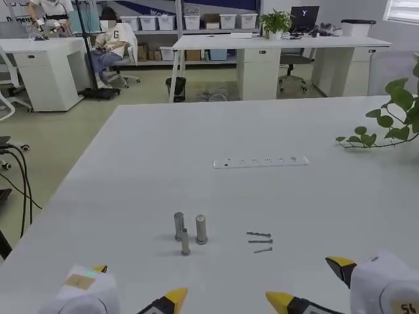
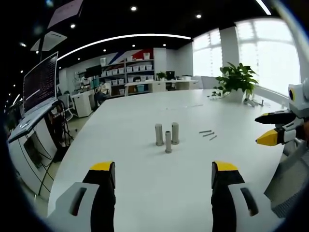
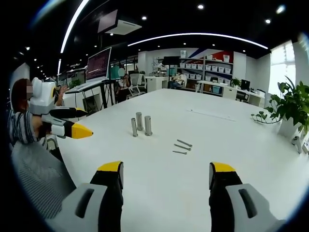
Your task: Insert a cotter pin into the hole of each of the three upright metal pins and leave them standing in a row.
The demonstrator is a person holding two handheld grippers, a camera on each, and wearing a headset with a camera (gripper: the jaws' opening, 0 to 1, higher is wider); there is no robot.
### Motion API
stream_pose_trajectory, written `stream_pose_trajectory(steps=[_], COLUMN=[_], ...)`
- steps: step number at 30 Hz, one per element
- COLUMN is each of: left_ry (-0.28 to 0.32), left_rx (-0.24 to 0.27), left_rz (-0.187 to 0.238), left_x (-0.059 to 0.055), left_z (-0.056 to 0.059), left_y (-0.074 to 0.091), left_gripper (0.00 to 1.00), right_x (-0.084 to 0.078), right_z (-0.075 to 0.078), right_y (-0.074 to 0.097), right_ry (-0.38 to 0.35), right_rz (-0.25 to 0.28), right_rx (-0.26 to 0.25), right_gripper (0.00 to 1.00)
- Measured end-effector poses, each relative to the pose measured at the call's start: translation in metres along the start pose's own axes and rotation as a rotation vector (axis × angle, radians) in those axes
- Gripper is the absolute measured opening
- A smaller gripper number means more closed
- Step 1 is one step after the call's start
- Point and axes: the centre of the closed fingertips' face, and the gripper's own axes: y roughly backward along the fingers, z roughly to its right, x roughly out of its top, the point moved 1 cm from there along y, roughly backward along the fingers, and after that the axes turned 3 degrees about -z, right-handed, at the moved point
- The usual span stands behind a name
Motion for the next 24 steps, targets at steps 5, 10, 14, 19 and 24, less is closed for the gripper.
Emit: stream_pose_trajectory(steps=[5, 10, 14, 19, 24], left_ry=[0.003, 0.002, 0.002, -0.010, -0.011], left_rx=[0.002, 0.003, 0.002, 0.004, 0.002], left_rz=[0.000, -0.003, -0.005, -0.010, -0.013], left_x=[0.0001, -0.0007, -0.0011, -0.0016, -0.0022], left_z=[-0.0003, -0.0009, -0.0010, -0.0007, -0.0001], left_y=[0.0003, 0.0004, 0.0006, 0.0004, 0.0002], left_gripper=[0.80, 0.80, 0.80, 0.79, 0.79], right_x=[0.0019, 0.0022, 0.0023, 0.0021, 0.0009], right_z=[0.0015, 0.0011, 0.0012, 0.0014, 0.0010], right_y=[0.0007, 0.0007, 0.0008, 0.0005, 0.0004], right_ry=[0.010, 0.003, -0.003, -0.007, -0.009], right_rz=[0.011, 0.014, 0.013, 0.013, 0.005], right_rx=[-0.008, -0.006, -0.007, -0.006, -0.005], right_gripper=[0.70, 0.71, 0.71, 0.72, 0.72])
